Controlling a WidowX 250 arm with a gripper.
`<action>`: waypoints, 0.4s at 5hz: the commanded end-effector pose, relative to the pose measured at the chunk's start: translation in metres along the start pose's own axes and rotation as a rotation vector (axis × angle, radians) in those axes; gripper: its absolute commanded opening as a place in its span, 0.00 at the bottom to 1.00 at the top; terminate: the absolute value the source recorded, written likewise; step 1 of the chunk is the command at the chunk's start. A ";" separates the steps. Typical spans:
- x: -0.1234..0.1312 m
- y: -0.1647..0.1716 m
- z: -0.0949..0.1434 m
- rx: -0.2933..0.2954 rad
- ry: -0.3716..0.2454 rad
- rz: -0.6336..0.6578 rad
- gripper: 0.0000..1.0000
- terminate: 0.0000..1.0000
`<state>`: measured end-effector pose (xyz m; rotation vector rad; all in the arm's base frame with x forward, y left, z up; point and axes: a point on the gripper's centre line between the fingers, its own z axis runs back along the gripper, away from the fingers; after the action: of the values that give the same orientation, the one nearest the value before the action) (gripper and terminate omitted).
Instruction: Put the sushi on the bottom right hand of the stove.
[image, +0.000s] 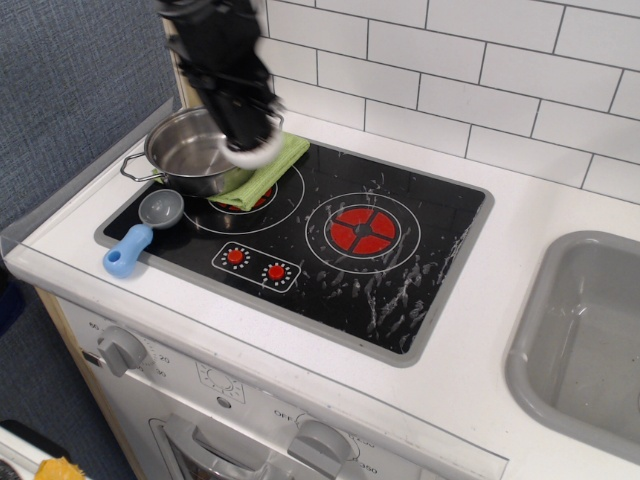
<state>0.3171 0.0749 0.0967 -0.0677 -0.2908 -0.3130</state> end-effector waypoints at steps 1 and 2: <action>-0.024 -0.081 -0.021 -0.084 0.081 -0.352 0.00 0.00; -0.029 -0.092 -0.036 -0.100 0.120 -0.402 0.00 0.00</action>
<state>0.2772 -0.0138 0.0466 -0.1004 -0.1358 -0.7196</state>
